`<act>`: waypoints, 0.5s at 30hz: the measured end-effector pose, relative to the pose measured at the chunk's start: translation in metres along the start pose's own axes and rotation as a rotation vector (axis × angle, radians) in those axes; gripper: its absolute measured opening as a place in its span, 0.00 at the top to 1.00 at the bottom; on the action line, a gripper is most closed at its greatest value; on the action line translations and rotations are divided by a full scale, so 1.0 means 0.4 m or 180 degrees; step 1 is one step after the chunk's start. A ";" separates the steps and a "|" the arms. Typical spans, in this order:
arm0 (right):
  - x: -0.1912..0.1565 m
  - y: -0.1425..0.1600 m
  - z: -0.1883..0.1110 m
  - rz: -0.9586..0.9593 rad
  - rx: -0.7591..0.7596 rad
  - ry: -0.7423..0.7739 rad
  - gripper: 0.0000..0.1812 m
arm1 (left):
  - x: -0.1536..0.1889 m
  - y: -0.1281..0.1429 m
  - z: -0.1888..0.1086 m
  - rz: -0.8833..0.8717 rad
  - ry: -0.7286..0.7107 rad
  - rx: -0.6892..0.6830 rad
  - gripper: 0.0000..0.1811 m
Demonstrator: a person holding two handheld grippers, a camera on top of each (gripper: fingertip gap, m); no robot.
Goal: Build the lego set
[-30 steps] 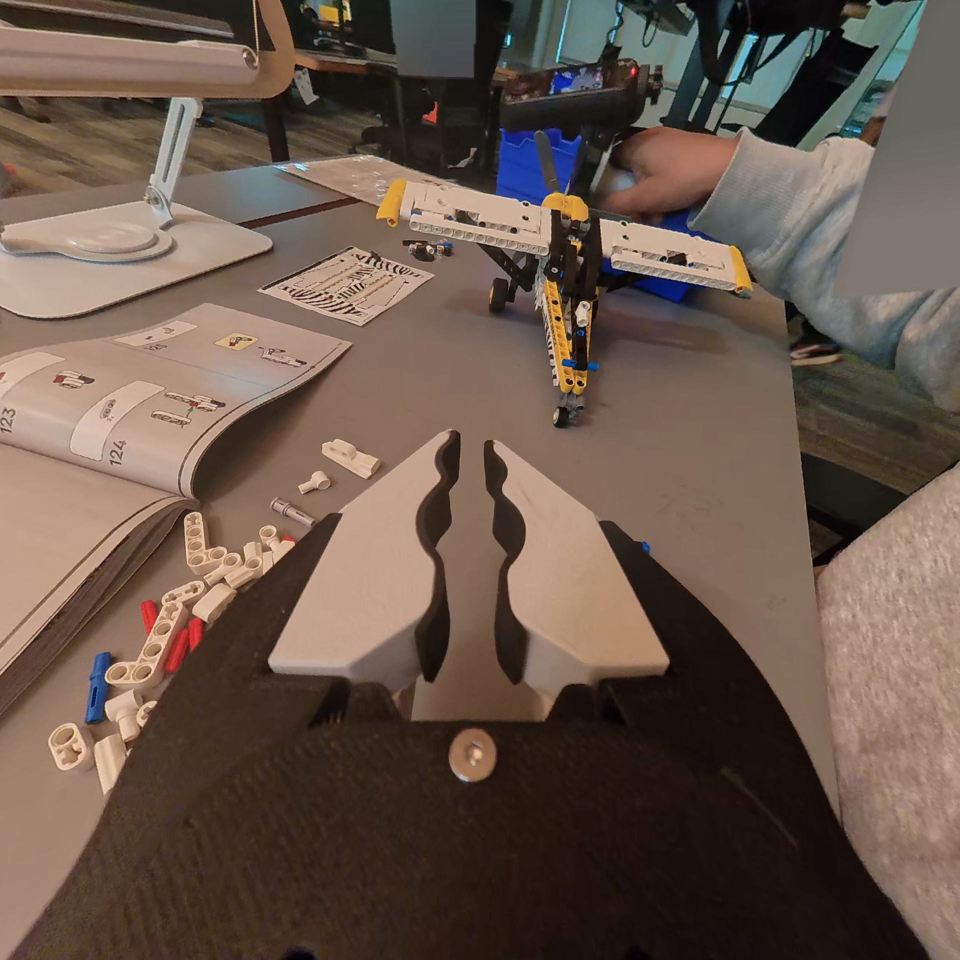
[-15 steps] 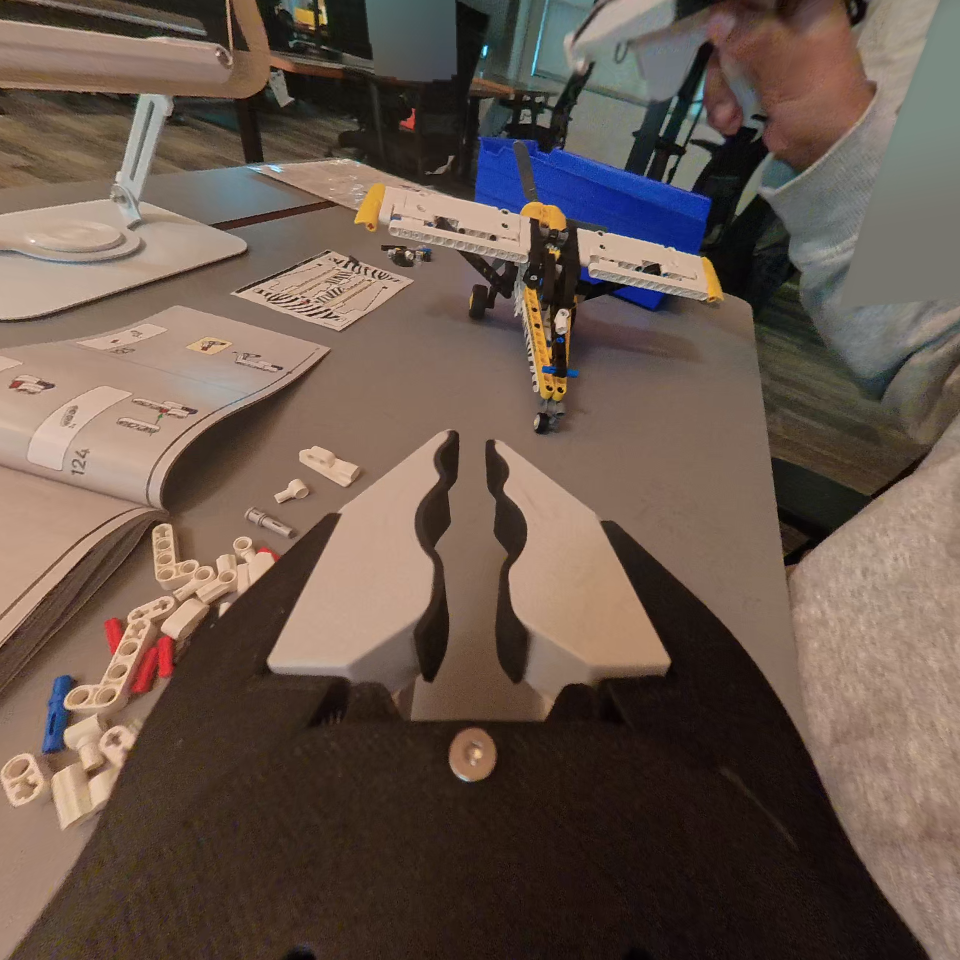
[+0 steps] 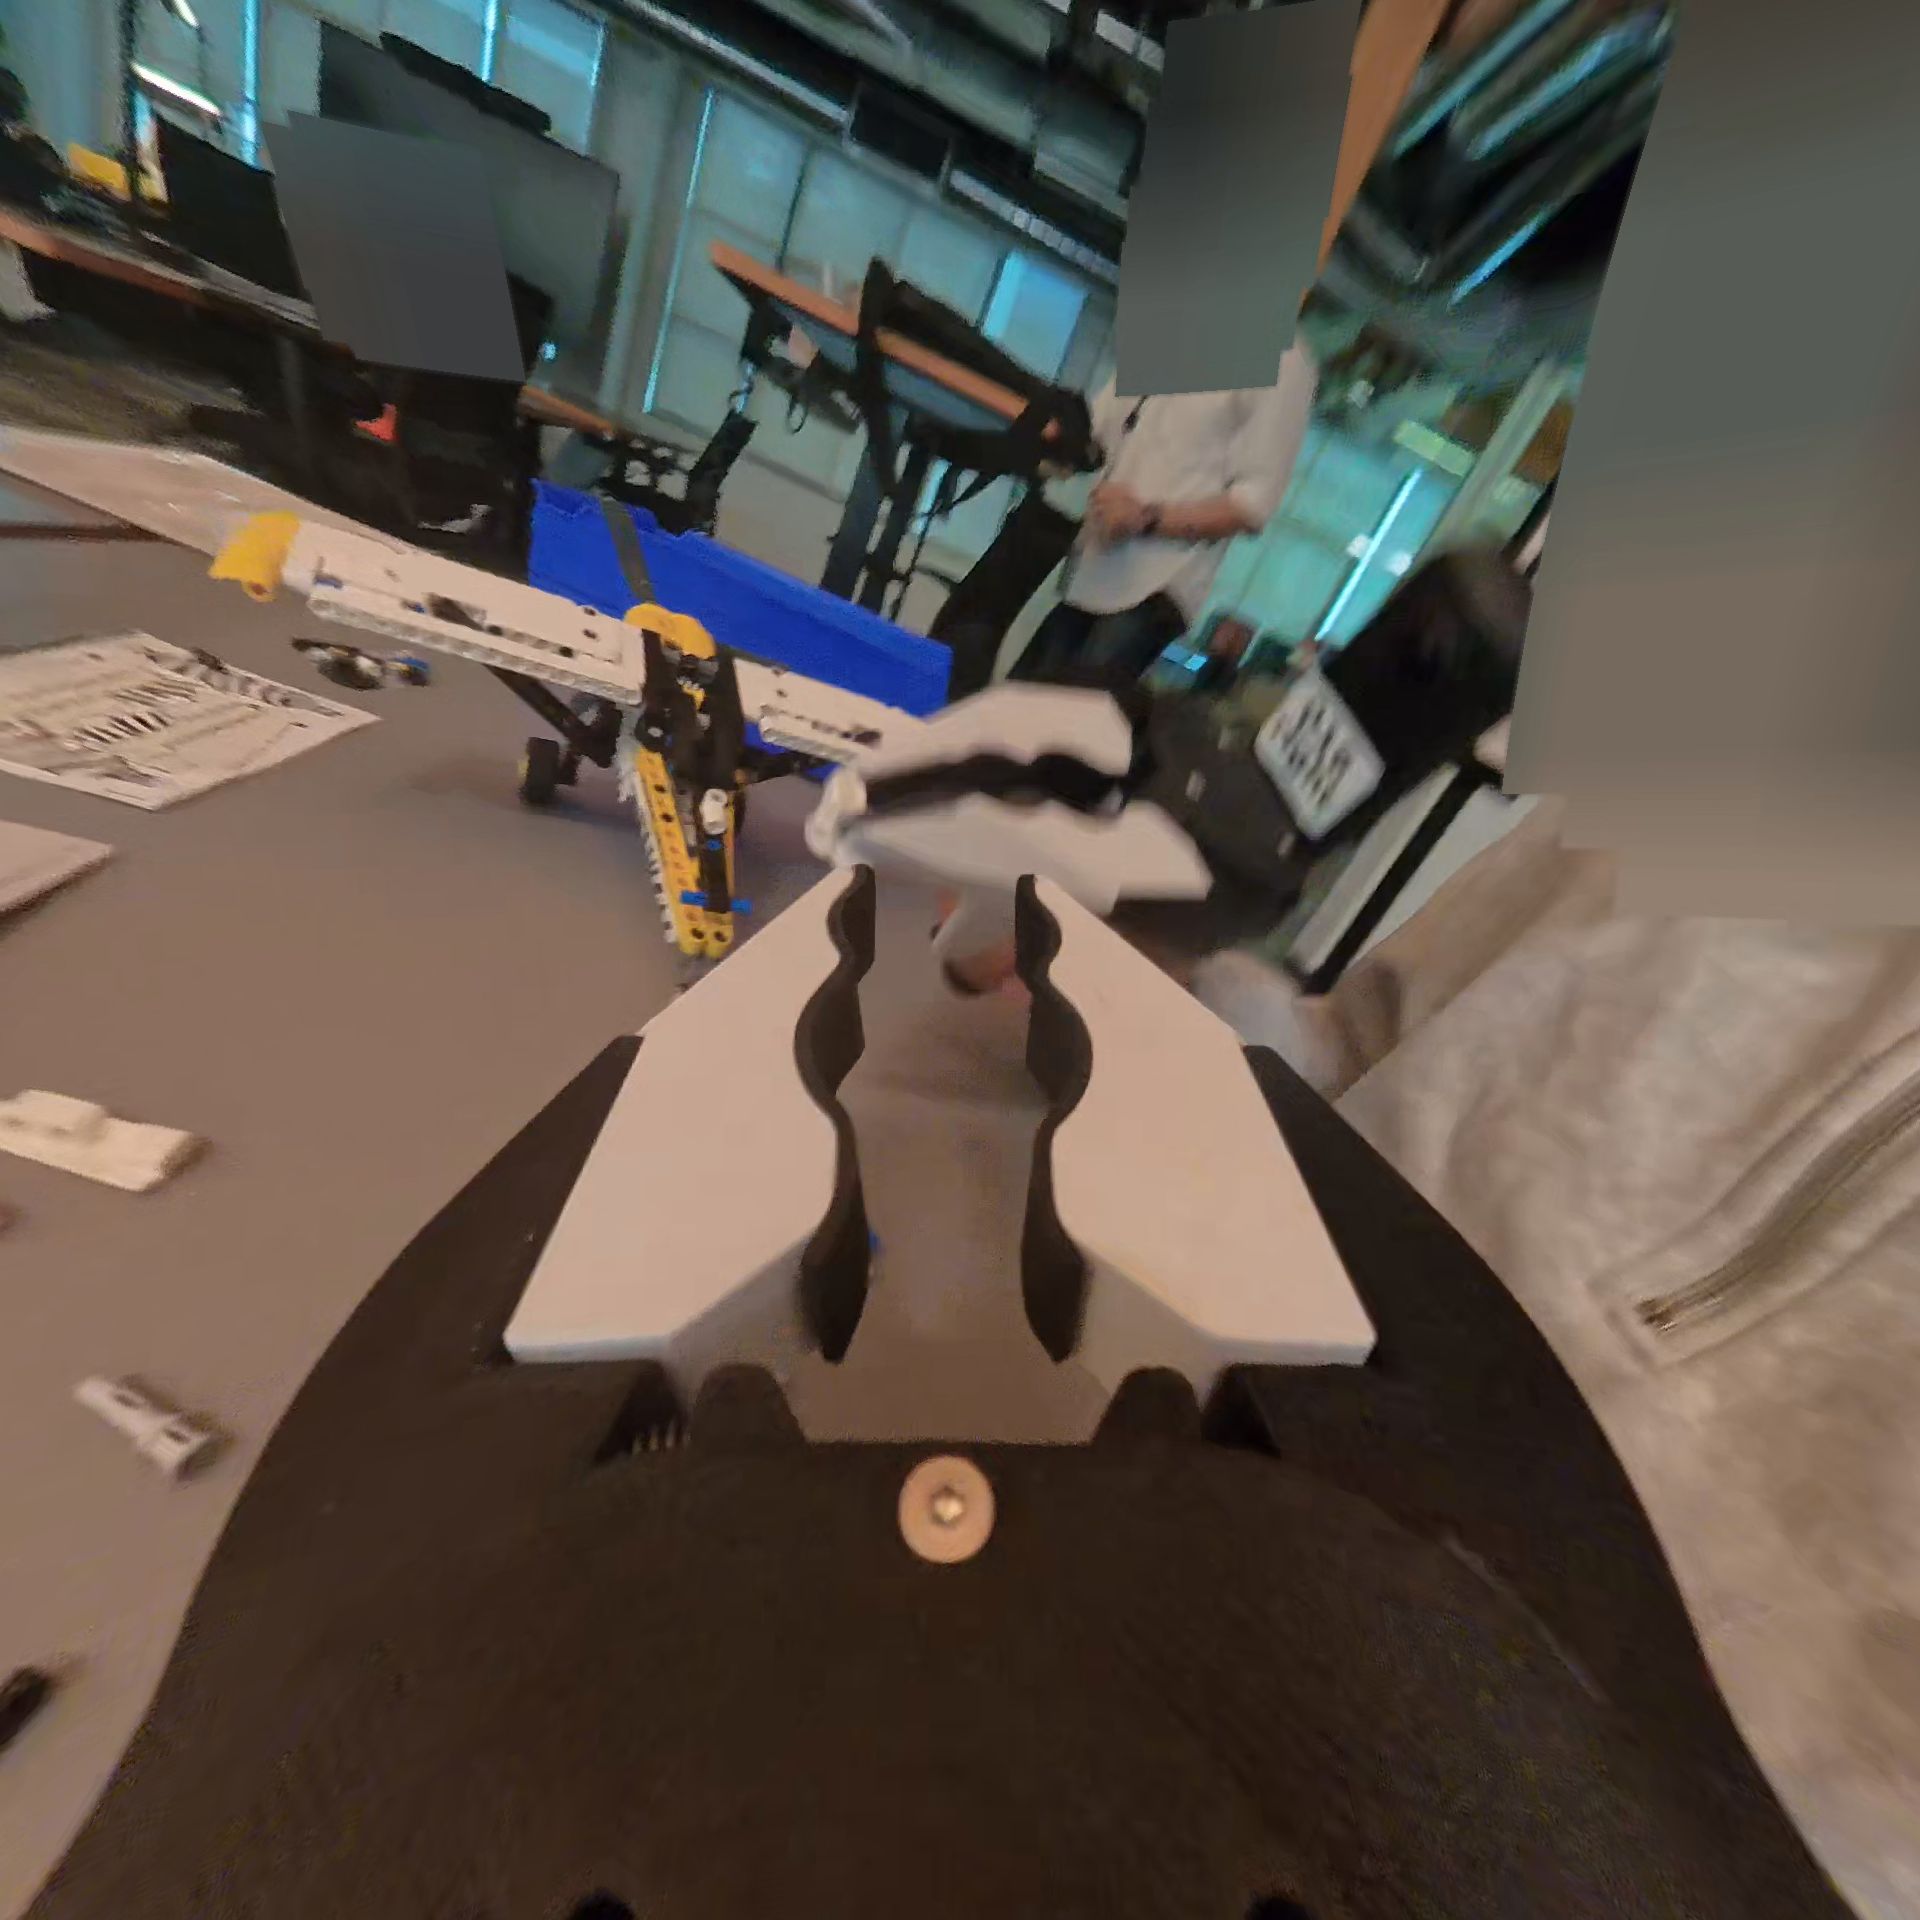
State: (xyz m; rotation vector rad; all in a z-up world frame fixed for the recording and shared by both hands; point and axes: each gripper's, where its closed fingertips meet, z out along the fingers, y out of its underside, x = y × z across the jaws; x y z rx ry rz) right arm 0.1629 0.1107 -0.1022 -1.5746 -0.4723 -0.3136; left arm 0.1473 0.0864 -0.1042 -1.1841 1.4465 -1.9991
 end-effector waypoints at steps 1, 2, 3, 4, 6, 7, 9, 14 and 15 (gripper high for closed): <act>-0.021 0.017 0.005 -0.0202 -0.0012 -0.0011 0.98 | -0.005 -0.007 -0.007 -0.0194 0.0062 0.0078 0.85; -0.034 0.035 0.010 -0.0391 -0.0045 0.0026 0.97 | -0.015 -0.010 -0.012 -0.0364 0.0079 0.0129 0.85; -0.041 0.048 0.013 -0.0554 -0.0060 0.0087 0.98 | -0.024 -0.009 -0.015 -0.0497 0.0088 0.0145 0.84; -0.048 0.052 0.015 -0.0684 -0.0058 0.0125 0.97 | -0.037 -0.003 -0.016 -0.0596 0.0050 0.0113 0.85; -0.058 0.042 0.014 -0.0885 -0.0031 0.0190 0.97 | -0.059 0.019 -0.011 -0.0686 -0.0083 -0.0019 0.86; -0.064 0.042 0.015 -0.0956 -0.0019 0.0204 0.97 | -0.056 0.023 -0.008 -0.0694 -0.0059 -0.0053 0.86; -0.073 0.052 0.020 -0.1076 -0.0083 0.0209 0.97 | -0.062 0.034 -0.002 -0.0709 -0.0113 -0.0120 0.87; -0.070 0.057 0.019 -0.1226 -0.0128 0.0320 0.97 | -0.068 0.044 -0.001 -0.0854 -0.0078 -0.0164 0.92; -0.068 0.055 0.018 -0.1230 -0.0120 0.0338 0.97 | -0.070 0.044 -0.002 -0.0881 -0.0079 -0.0156 0.93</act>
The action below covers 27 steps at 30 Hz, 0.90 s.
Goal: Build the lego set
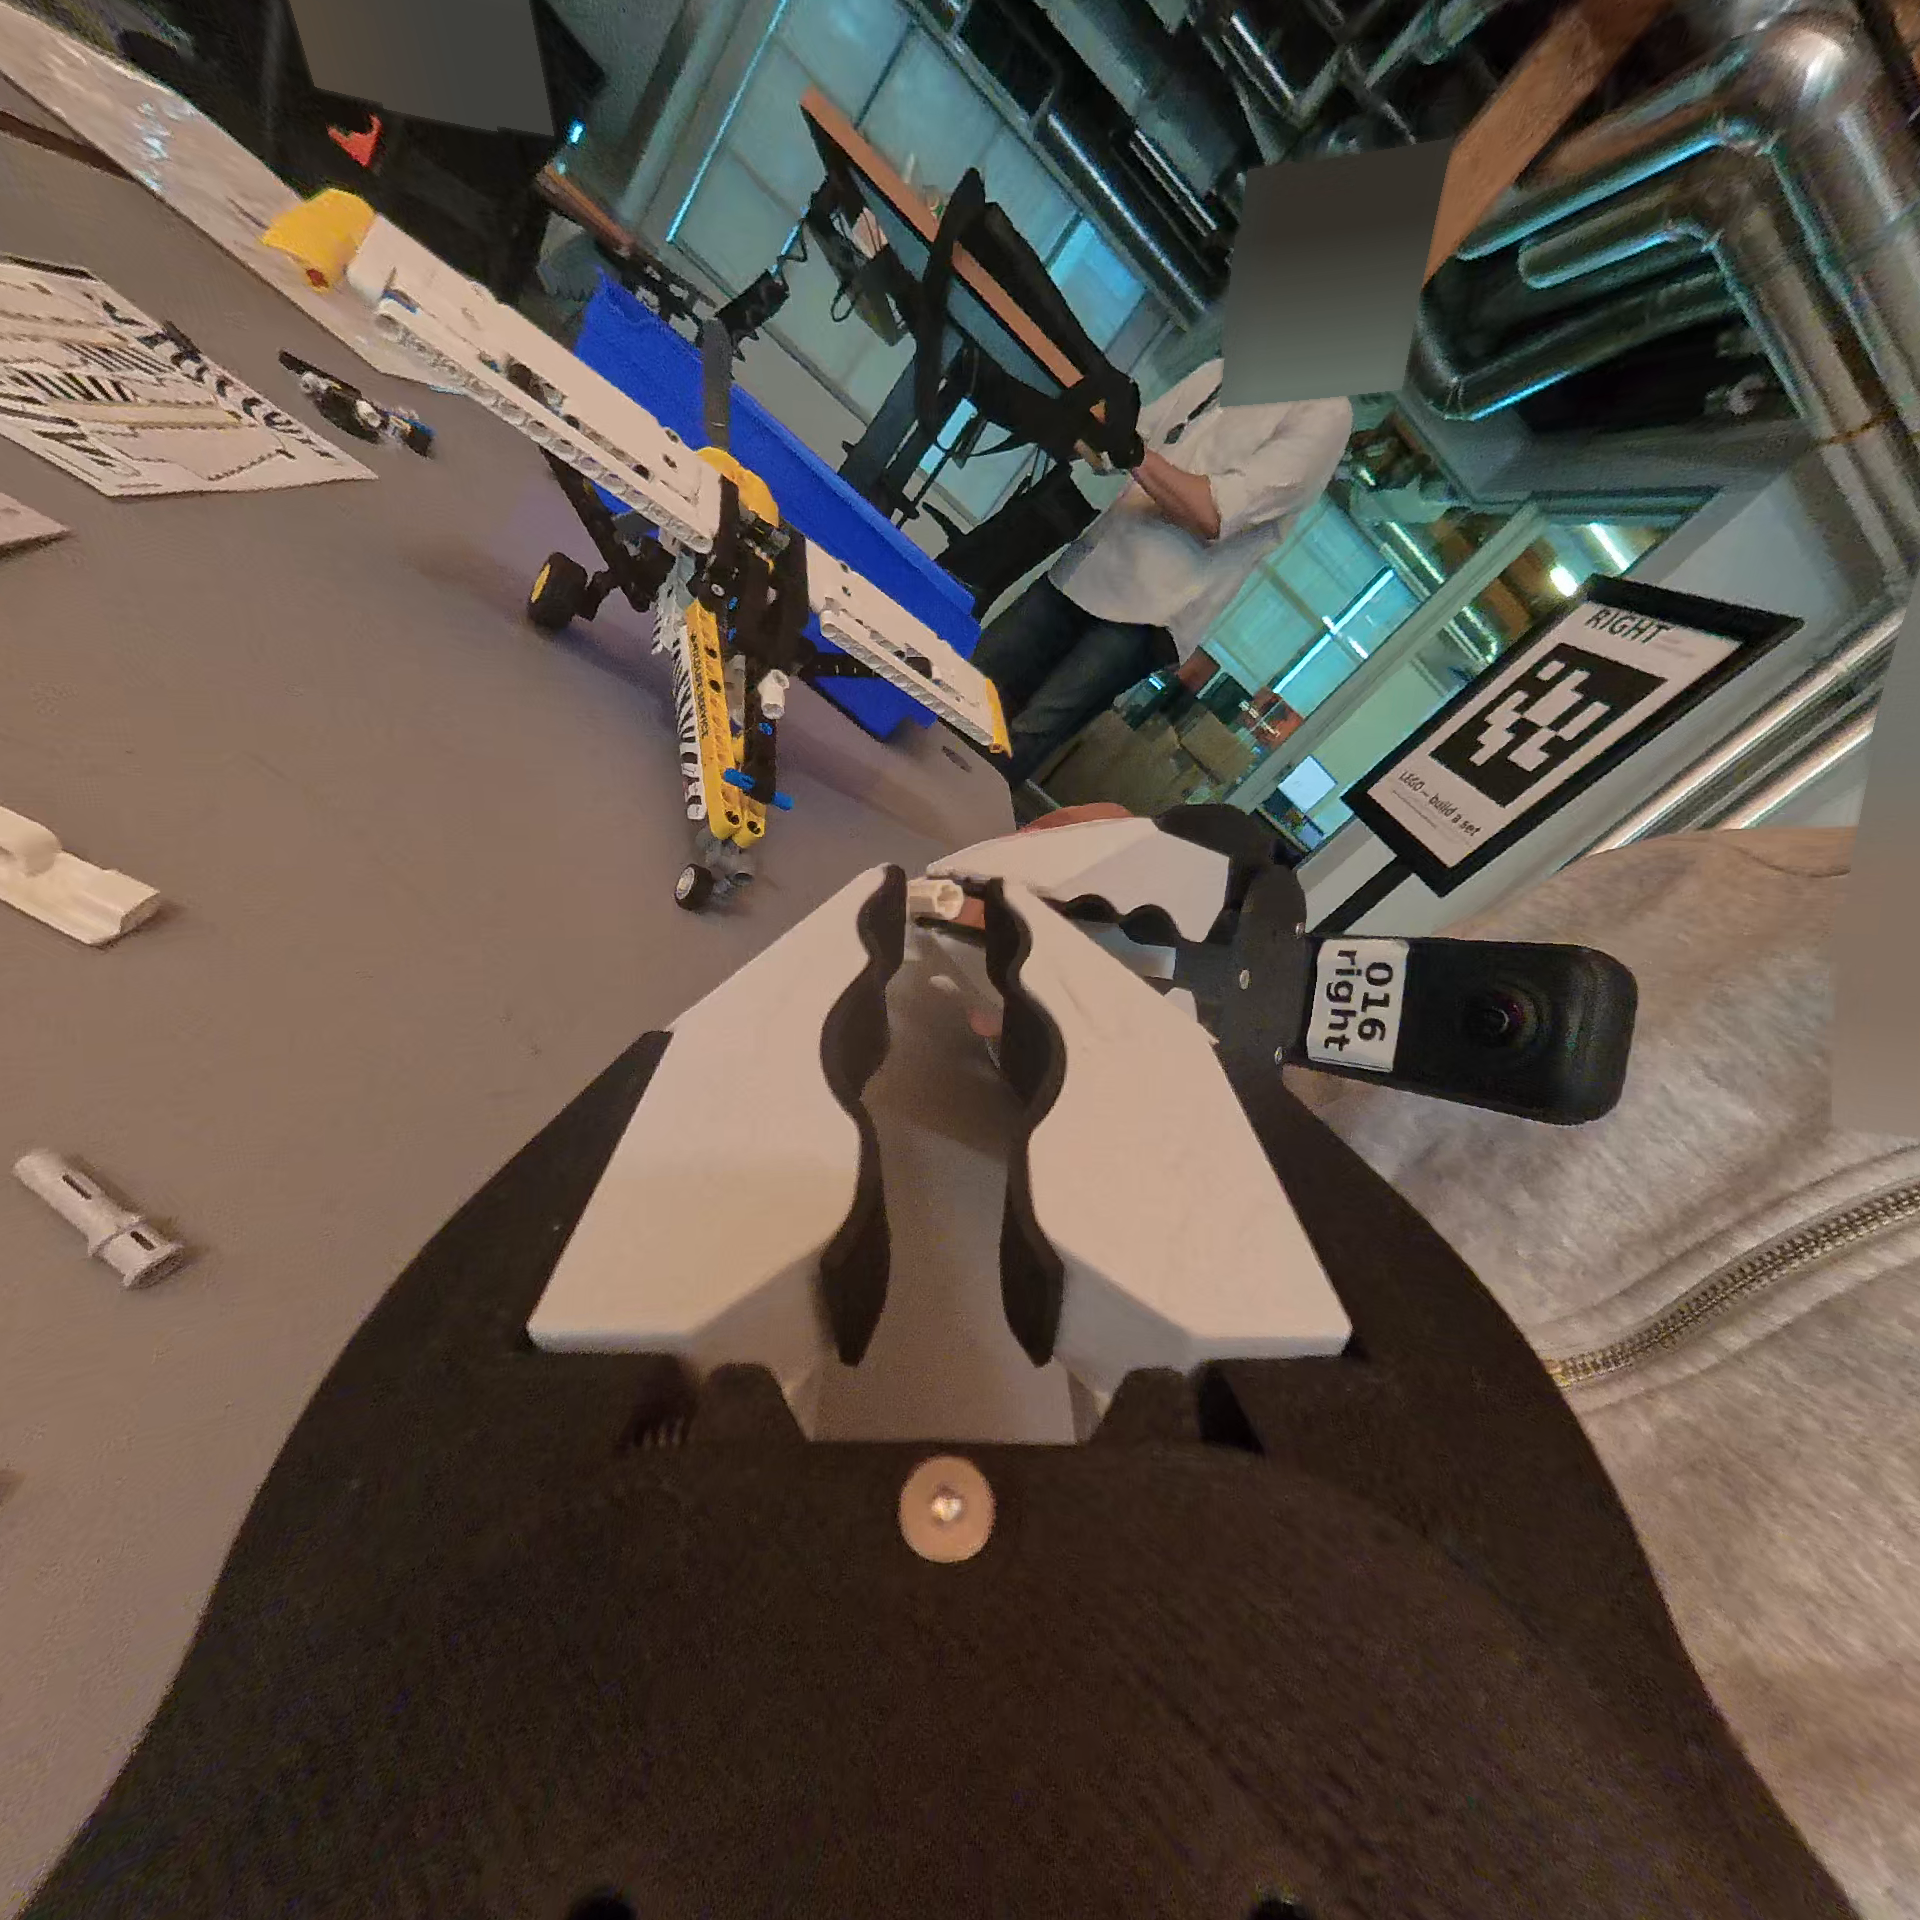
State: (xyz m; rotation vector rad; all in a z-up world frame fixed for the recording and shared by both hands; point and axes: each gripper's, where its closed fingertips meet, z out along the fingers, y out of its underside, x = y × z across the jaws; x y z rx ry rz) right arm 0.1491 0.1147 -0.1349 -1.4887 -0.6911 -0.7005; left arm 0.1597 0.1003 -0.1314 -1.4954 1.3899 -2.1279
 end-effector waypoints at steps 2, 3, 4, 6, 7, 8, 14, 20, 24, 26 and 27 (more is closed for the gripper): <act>0.005 -0.002 -0.002 -0.0017 0.0021 0.0042 0.98 | -0.007 0.002 -0.001 -0.0026 -0.0041 -0.0013 0.92; 0.003 -0.003 -0.002 -0.0020 0.0030 0.0026 0.98 | -0.005 0.001 -0.001 -0.0035 -0.0019 -0.0007 0.93; 0.001 -0.001 -0.002 -0.0023 0.0026 0.0015 0.97 | -0.004 0.002 -0.001 -0.0043 -0.0005 -0.0012 0.94; 0.001 -0.004 -0.004 -0.0036 0.0049 0.0017 0.98 | 0.000 0.003 -0.001 -0.0077 0.0043 -0.0015 0.95; 0.001 -0.006 -0.004 -0.0016 0.0070 0.0013 0.98 | 0.002 0.002 -0.002 -0.0111 0.0078 -0.0008 0.95; 0.001 -0.008 -0.005 0.0016 0.0092 0.0004 0.98 | 0.004 0.001 -0.004 -0.0153 0.0117 0.0001 0.96; 0.010 -0.033 -0.020 0.0645 0.0415 -0.0242 0.98 | 0.030 -0.006 -0.009 -0.0275 0.0400 0.0047 0.97; 0.020 -0.052 -0.034 0.1466 0.0725 -0.0644 0.97 | 0.052 -0.012 -0.013 -0.0378 0.0647 0.0084 0.97; 0.036 -0.044 -0.032 0.1869 0.0765 -0.0719 0.89 | 0.061 -0.017 -0.015 -0.0362 0.0713 0.0124 0.97; 0.036 -0.040 -0.029 0.2086 0.0767 -0.0827 0.89 | 0.059 -0.018 -0.015 -0.0351 0.0699 0.0131 0.97; 0.035 -0.040 -0.028 0.2220 0.0772 -0.0897 0.89 | 0.059 -0.019 -0.016 -0.0339 0.0693 0.0139 0.97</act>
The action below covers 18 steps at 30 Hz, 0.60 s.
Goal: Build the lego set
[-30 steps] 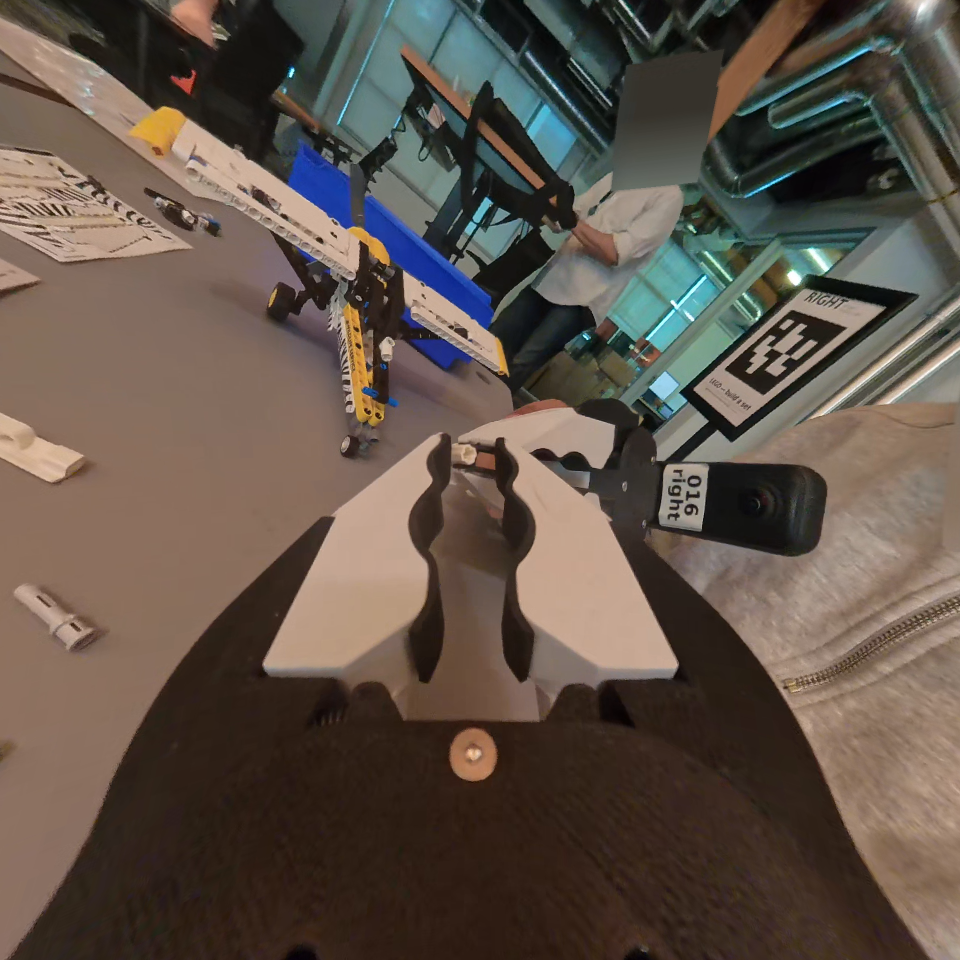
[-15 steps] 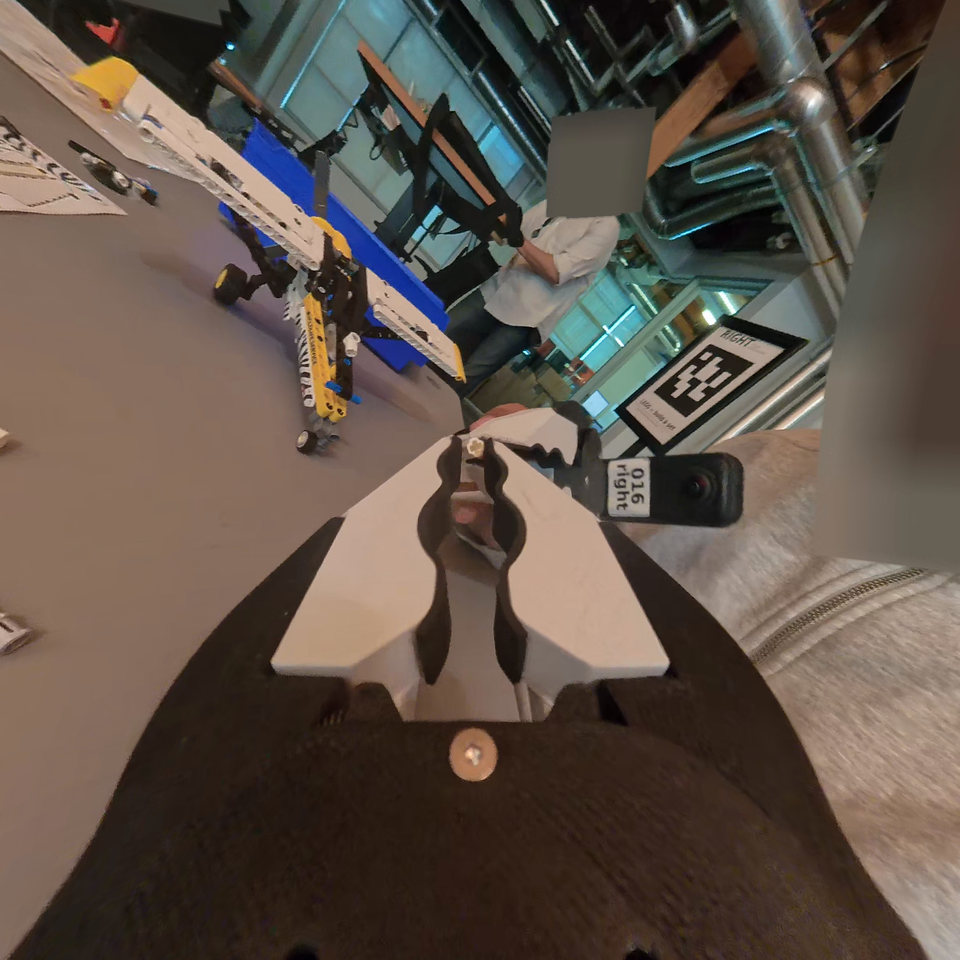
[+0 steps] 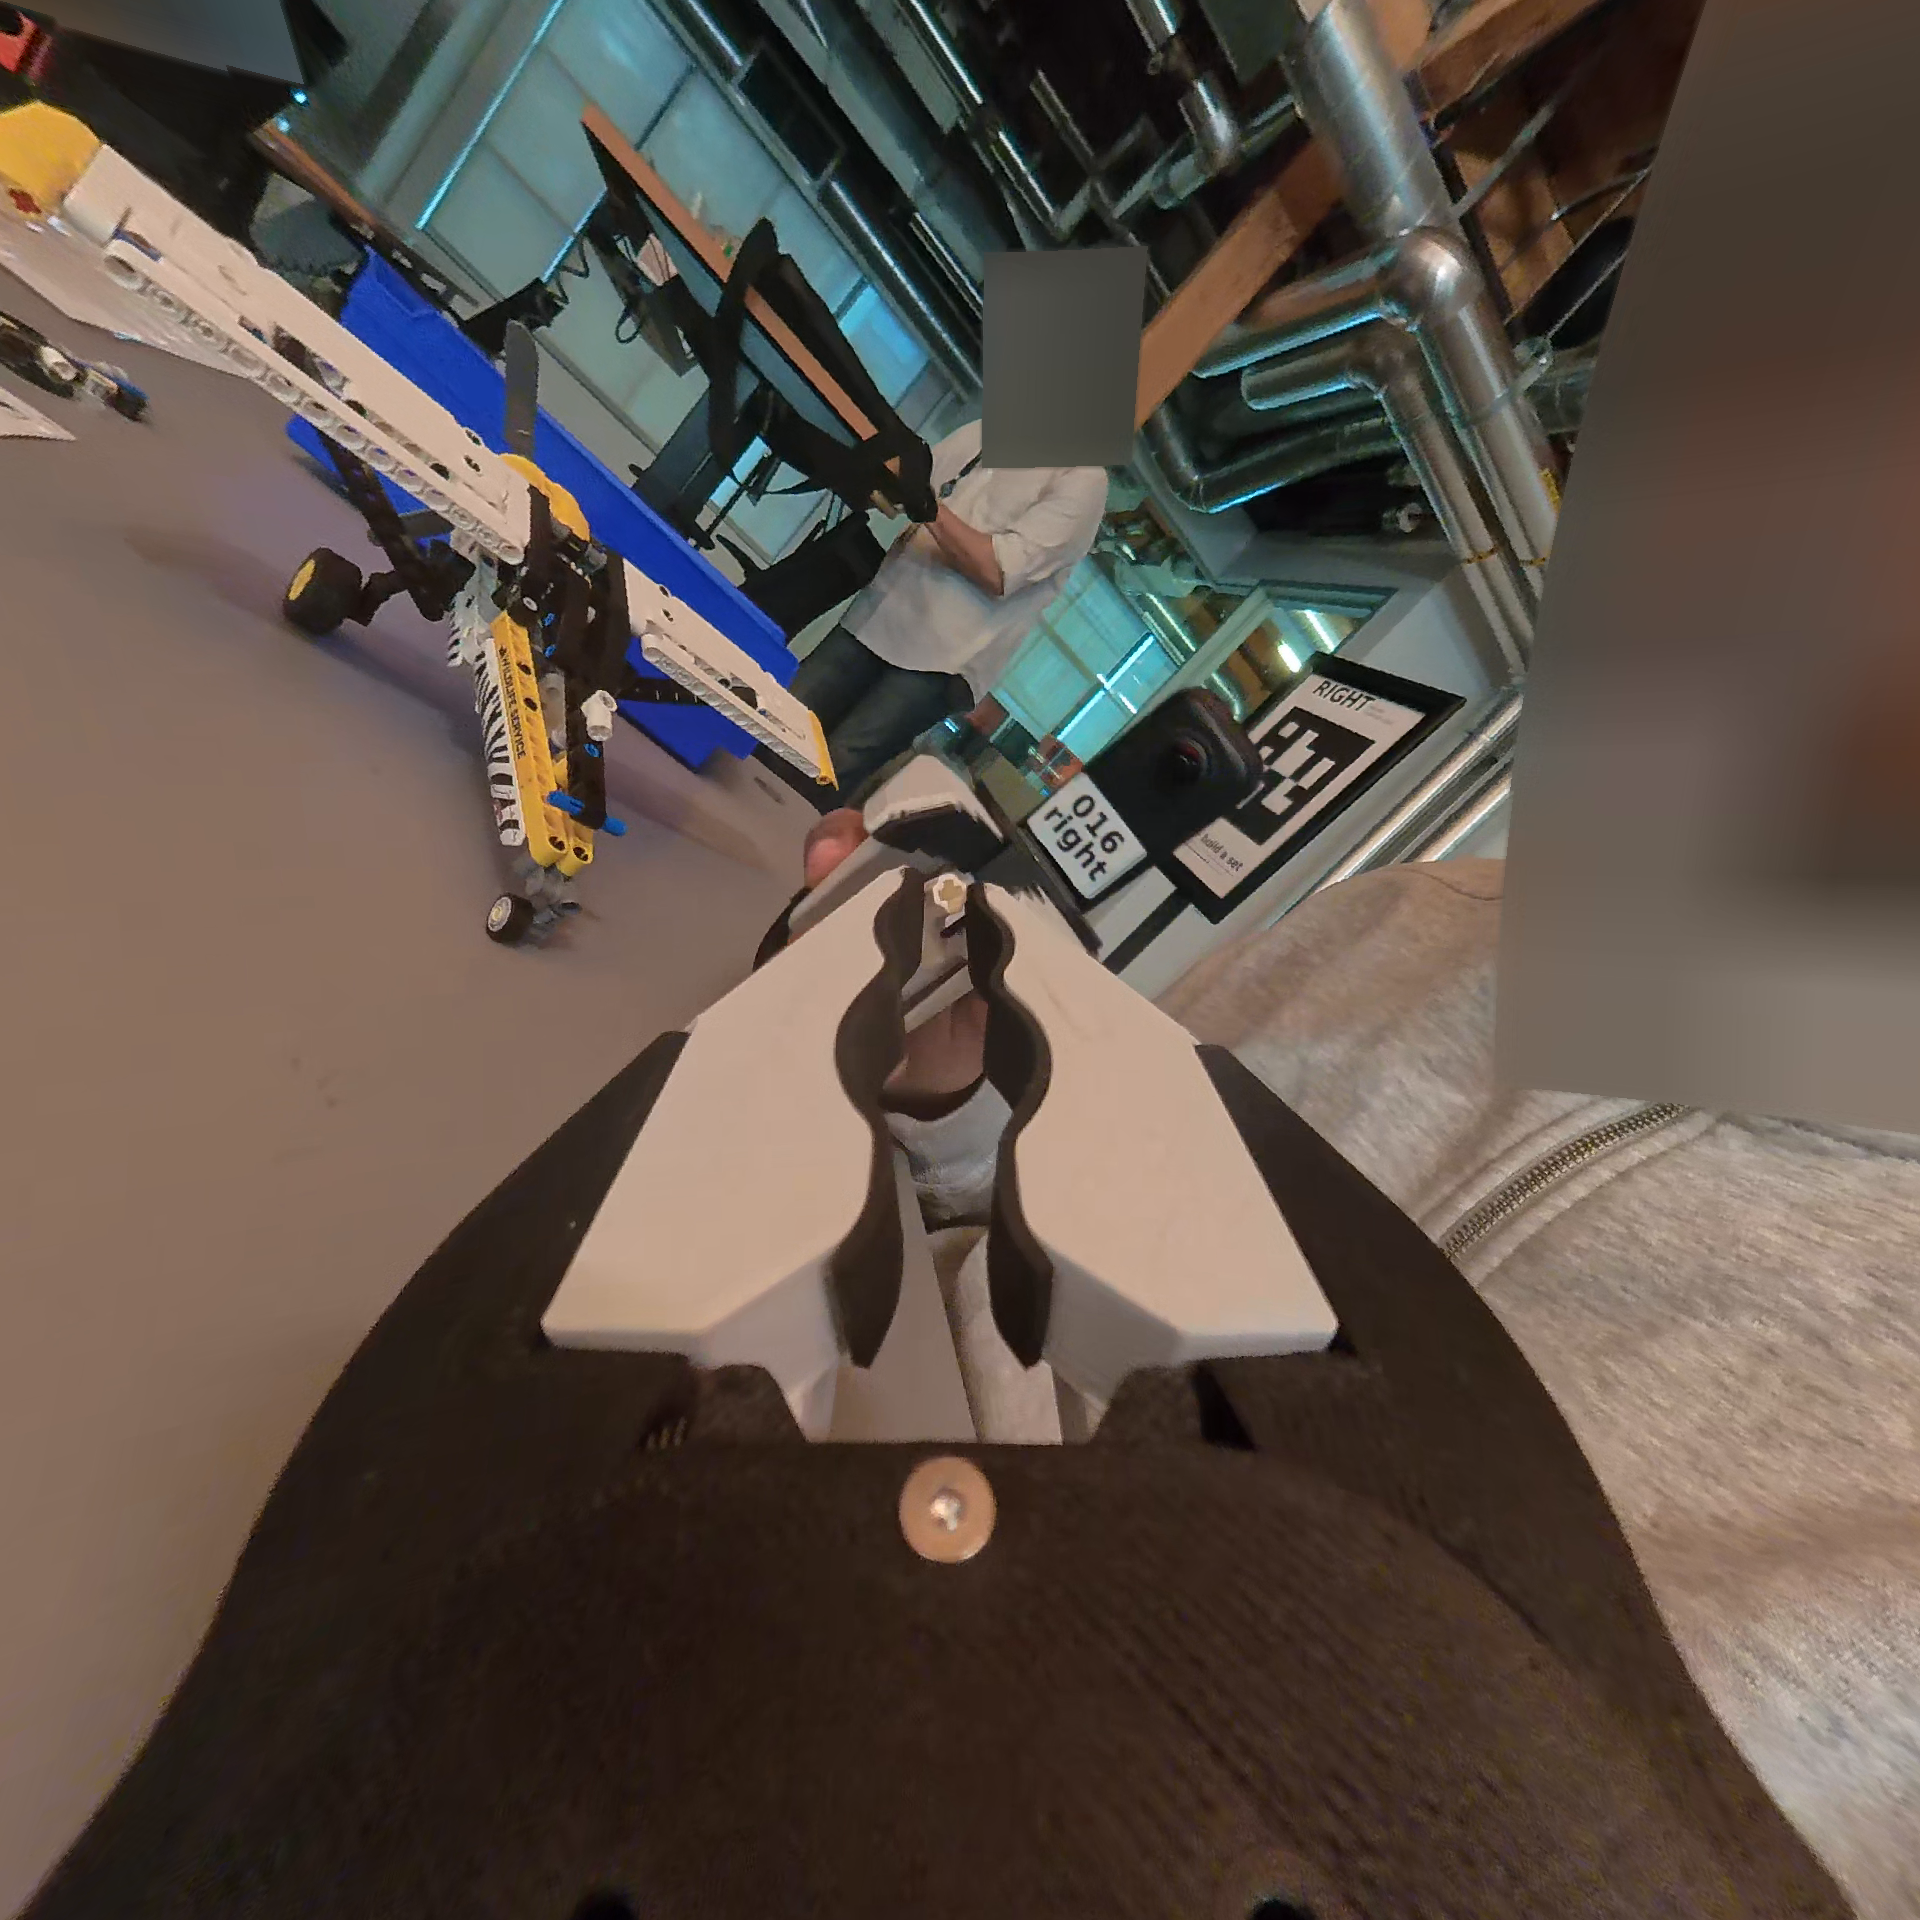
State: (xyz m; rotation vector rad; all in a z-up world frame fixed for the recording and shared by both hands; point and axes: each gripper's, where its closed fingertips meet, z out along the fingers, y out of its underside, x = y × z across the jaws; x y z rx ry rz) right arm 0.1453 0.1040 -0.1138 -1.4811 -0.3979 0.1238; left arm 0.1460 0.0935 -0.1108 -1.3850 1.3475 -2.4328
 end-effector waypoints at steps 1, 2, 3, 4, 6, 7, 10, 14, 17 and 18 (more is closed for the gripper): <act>-0.002 0.002 0.001 0.0159 0.0003 -0.0076 0.89 | 0.001 -0.002 -0.001 0.0014 0.0003 0.0011 0.97; -0.003 0.003 0.002 0.0334 0.0002 -0.0168 0.88 | 0.003 -0.005 -0.002 0.0026 0.0013 0.0033 0.97; -0.003 0.004 0.001 0.0524 0.0005 -0.0257 0.87 | 0.004 -0.008 -0.004 0.0030 0.0018 0.0056 0.97; -0.003 0.004 0.000 0.0725 0.0022 -0.0356 0.87 | 0.005 -0.010 -0.006 0.0028 0.0027 0.0079 0.97; -0.003 0.000 -0.005 0.1149 0.0078 -0.0583 0.87 | 0.008 -0.016 -0.008 0.0017 0.0058 0.0120 0.97; -0.004 -0.003 -0.008 0.1368 0.0124 -0.0706 0.87 | 0.008 -0.017 -0.009 0.0012 0.0065 0.0132 0.97; 0.002 -0.015 -0.014 0.1915 0.0253 -0.0957 0.88 | 0.010 -0.016 -0.006 0.0025 0.0071 0.0124 0.97; -0.001 -0.009 -0.013 0.2113 0.0220 -0.1063 0.89 | 0.015 -0.013 -0.001 0.0061 0.0087 0.0095 0.97; -0.015 -0.010 -0.011 0.2190 0.0208 -0.1170 0.91 | 0.017 -0.009 0.002 0.0084 0.0090 0.0065 0.97; -0.017 -0.014 -0.012 0.2230 0.0230 -0.1207 0.93 | 0.016 -0.006 0.003 0.0096 0.0080 0.0043 0.97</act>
